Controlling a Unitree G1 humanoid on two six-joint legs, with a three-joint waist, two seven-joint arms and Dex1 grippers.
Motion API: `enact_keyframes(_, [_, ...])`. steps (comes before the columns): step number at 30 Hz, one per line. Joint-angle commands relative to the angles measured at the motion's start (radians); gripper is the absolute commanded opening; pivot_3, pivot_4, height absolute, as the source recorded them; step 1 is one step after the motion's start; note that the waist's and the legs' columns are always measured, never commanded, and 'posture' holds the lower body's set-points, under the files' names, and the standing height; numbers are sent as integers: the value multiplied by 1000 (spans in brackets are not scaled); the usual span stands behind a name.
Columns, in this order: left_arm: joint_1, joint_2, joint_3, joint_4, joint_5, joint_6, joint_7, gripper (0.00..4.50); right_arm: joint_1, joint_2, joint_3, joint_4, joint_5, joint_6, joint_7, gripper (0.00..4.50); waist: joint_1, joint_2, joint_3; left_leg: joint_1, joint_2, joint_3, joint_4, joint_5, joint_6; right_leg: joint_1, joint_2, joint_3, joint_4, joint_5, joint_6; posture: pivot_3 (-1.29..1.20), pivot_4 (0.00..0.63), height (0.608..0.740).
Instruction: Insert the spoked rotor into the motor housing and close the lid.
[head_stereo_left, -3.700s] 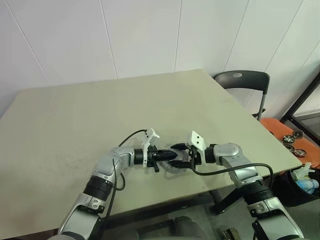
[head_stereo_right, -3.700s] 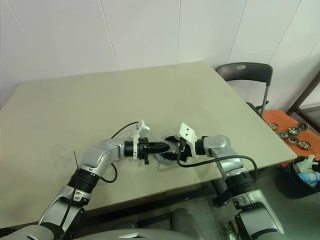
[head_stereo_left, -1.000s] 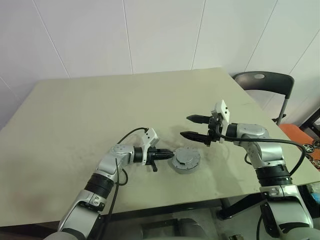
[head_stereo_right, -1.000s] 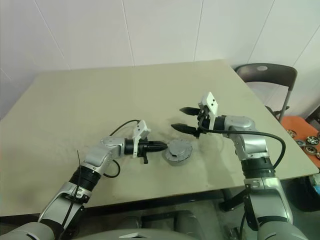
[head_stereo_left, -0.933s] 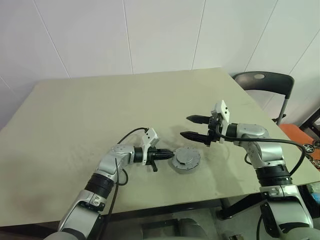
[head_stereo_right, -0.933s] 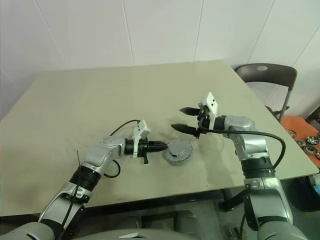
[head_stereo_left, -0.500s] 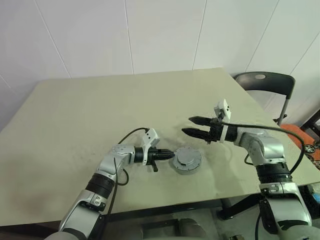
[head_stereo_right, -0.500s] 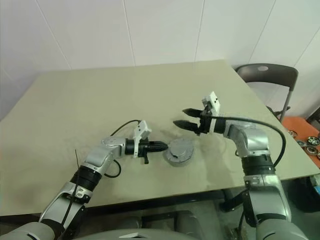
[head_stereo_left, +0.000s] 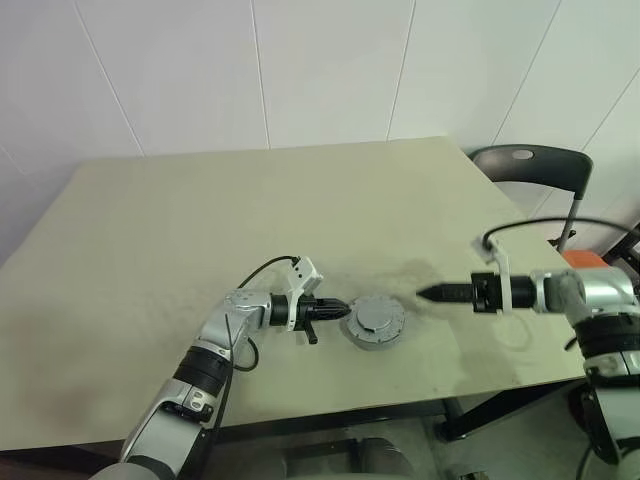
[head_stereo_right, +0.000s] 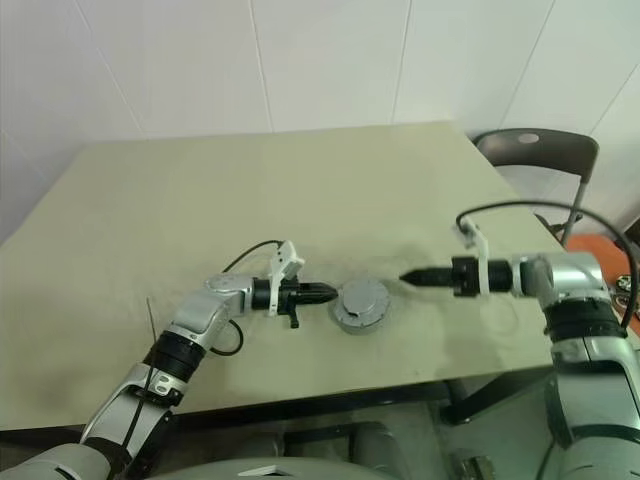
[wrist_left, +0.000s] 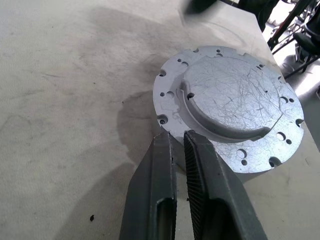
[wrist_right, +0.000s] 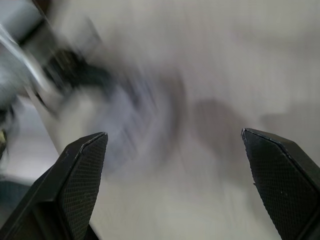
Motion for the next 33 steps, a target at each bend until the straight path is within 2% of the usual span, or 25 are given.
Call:
enact_keyframes(1, [8, -12, -31, 25, 31, 7, 9, 449, 49, -17, 49, -67, -14, 17, 33, 4474, -3, 2, -2, 0, 0, 1, 0, 0, 0, 2, 0, 1, 0, 0, 1, 0, 0, 740])
enact_keyframes(7, [16, -12, -30, 13, 32, 14, 12, 449, 129, 16, 36, -173, 2, 40, -9, 4474, -5, -2, -5, 3, 1, -2, -1, 0, 1, 8, 1, -2, 0, -1, 3, 0, 0, 740])
enact_keyframes(15, [23, -4, -29, -8, 26, 27, 23, 449, 94, 105, -52, -198, 29, 91, -110, 4474, -15, -9, -9, 5, 2, -1, 2, 0, 1, 10, 1, -2, 2, -1, 2, 0, 0, 740])
enact_keyframes(33, [12, 3, -41, -13, 30, 29, 11, 449, 120, 132, -87, -258, 64, 137, -179, 4474, -14, -9, -9, 5, 2, -1, 1, 0, 1, 9, 2, -2, 4, -1, 2, 0, 0, 740])
